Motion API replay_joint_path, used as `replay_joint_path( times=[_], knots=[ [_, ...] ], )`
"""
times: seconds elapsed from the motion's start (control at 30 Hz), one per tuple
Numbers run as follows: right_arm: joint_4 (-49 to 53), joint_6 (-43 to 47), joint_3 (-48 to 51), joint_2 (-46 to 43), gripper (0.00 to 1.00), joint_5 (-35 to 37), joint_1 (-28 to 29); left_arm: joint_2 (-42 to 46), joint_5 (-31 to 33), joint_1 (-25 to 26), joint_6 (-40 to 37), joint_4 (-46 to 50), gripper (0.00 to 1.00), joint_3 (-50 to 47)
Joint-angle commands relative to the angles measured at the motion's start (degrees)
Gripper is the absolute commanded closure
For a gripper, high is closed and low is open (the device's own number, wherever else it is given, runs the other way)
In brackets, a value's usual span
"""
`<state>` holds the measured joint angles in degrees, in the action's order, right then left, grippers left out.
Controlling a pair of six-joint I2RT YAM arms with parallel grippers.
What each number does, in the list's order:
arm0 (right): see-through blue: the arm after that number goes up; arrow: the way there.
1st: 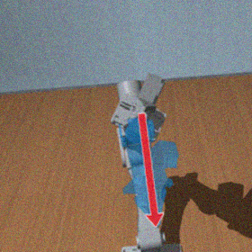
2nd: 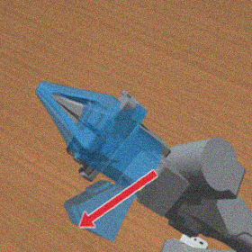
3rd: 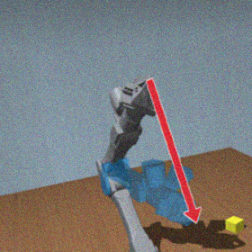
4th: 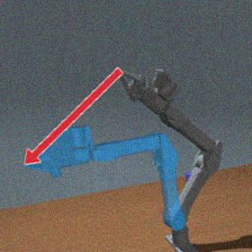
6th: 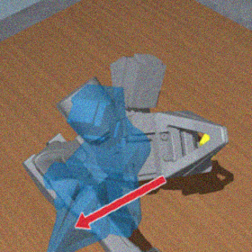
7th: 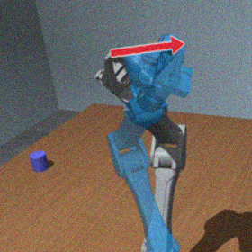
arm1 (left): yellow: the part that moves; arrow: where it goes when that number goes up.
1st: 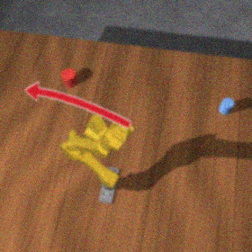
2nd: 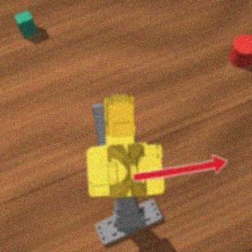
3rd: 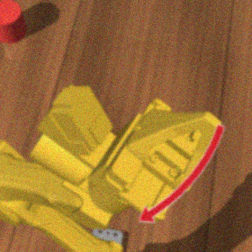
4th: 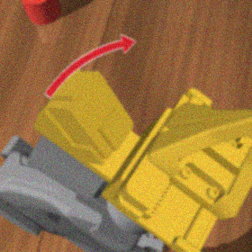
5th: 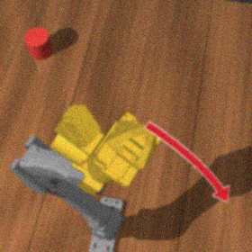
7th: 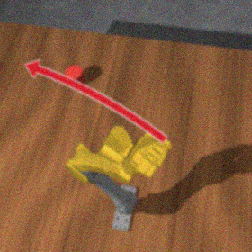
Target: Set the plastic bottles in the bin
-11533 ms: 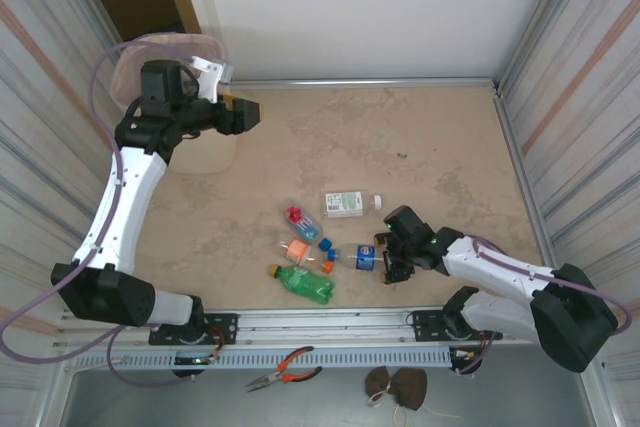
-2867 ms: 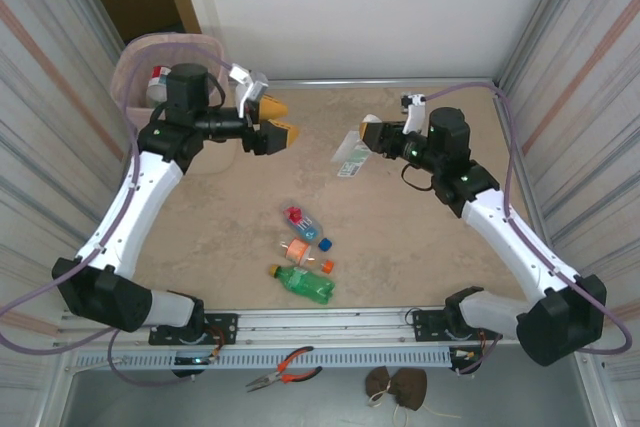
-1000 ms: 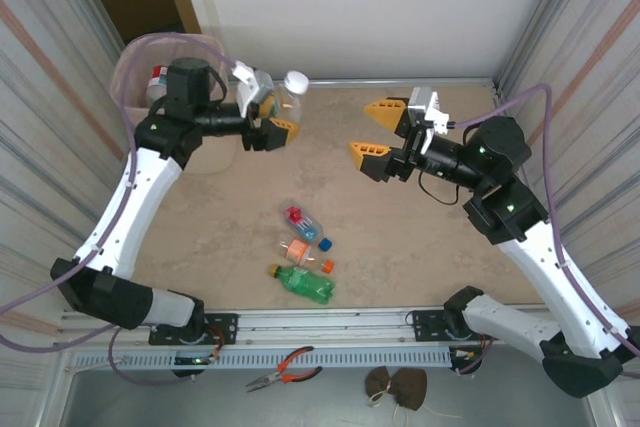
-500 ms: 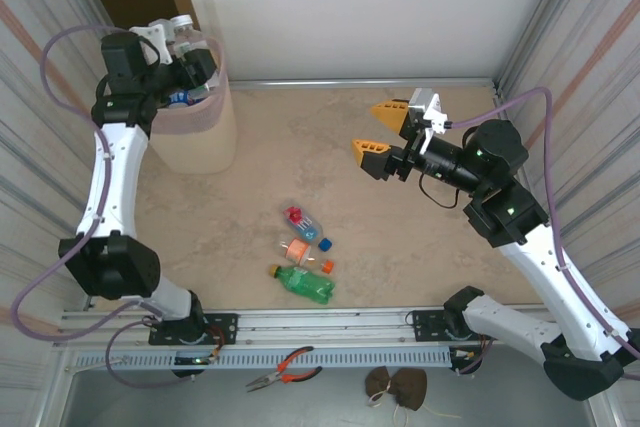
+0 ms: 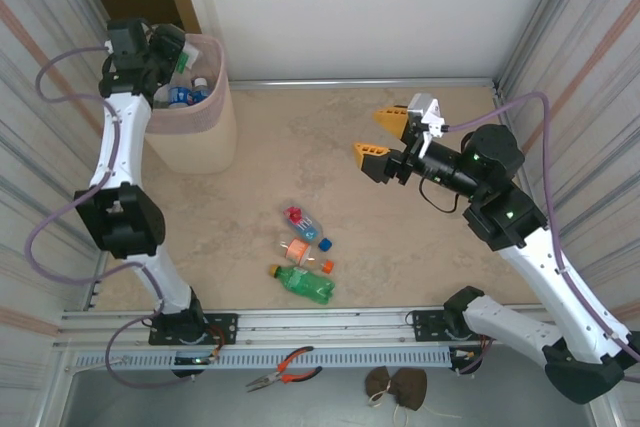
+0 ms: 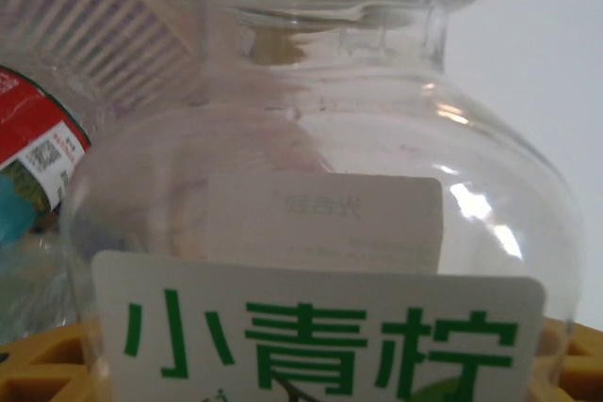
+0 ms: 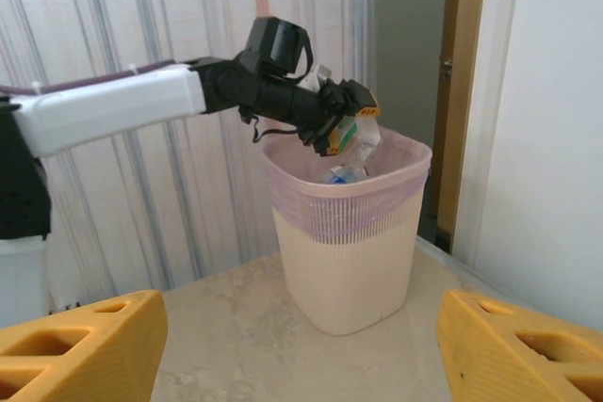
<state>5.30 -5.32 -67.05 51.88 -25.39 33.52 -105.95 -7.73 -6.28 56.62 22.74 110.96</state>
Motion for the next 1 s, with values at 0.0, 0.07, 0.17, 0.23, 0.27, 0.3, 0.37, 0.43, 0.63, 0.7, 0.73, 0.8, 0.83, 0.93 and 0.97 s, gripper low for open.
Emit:
replay_joint_path(
  times=[0.0, 0.07, 0.17, 0.23, 0.27, 0.3, 0.37, 0.43, 0.63, 0.7, 0.73, 0.8, 0.83, 0.93, 0.97],
  knots=[
    [0.2, 0.2, 0.4, -1.7, 0.26, 1.6, 0.1, -3.6, 0.8, 0.1, 7.5, -1.4, 0.34, 5.0],
    [0.7, 0.5, 0.4, -1.9, 0.26, 2.0, 0.1, -5.5, 0.5, 0.2, 9.5, -1.3, 0.33, 6.1],
    [1.3, 0.9, 0.4, -2.2, 0.26, 2.6, 0.1, -7.4, -0.4, 0.5, 10.7, -1.3, 0.25, 7.4],
    [1.5, 1.0, 0.4, -2.4, 0.26, 2.7, 0.1, -8.0, -1.3, 0.7, 10.2, 0.1, 0.18, 8.7],
    [1.5, 1.0, 0.4, -2.5, 0.26, 2.7, 0.1, -7.9, -1.3, 0.7, 9.7, 0.9, 0.16, 9.0],
    [1.6, 0.9, 0.3, -2.5, 0.26, 2.8, 0.1, -7.4, -1.0, 0.8, 9.2, 1.2, 0.15, 8.9],
    [1.6, 0.9, 0.3, -2.7, 0.26, 2.9, 0.1, -5.9, 0.0, 0.9, 8.2, 2.2, 0.13, 8.4],
    [1.7, 1.0, 0.3, -2.8, 0.26, 2.9, 0.1, -4.3, 0.3, 0.9, 7.2, 2.9, 0.11, 7.8],
    [1.6, 0.7, 0.4, -3.0, 0.26, 2.4, 0.1, 1.2, -0.2, 0.9, 4.3, 3.2, 0.12, 4.9],
    [1.5, 0.6, 0.5, -3.1, 0.26, 2.3, 0.1, 2.8, -0.5, 1.2, 2.4, 3.2, 0.12, 4.1],
    [1.5, 0.4, 0.5, -3.2, 0.26, 2.3, 0.1, 3.6, -0.5, 1.4, 1.4, 3.3, 0.13, 3.8],
    [1.5, 0.4, 0.8, -3.4, 0.26, 2.3, 0.1, 5.1, -0.8, 1.7, -0.4, 3.2, 0.13, 3.0],
    [1.5, 0.3, 0.8, -3.4, 0.26, 2.5, 0.1, 5.8, -1.0, 1.9, -1.4, 3.3, 0.14, 2.6],
    [1.4, 0.2, 1.0, -3.6, 0.26, 2.5, 0.1, 7.5, -2.1, 2.9, -4.8, 4.3, 0.15, 2.2],
    [1.5, 0.2, 1.0, -3.6, 0.26, 2.5, 0.1, 8.0, -2.4, 3.3, -6.7, 5.2, 0.15, 2.3]
  ],
)
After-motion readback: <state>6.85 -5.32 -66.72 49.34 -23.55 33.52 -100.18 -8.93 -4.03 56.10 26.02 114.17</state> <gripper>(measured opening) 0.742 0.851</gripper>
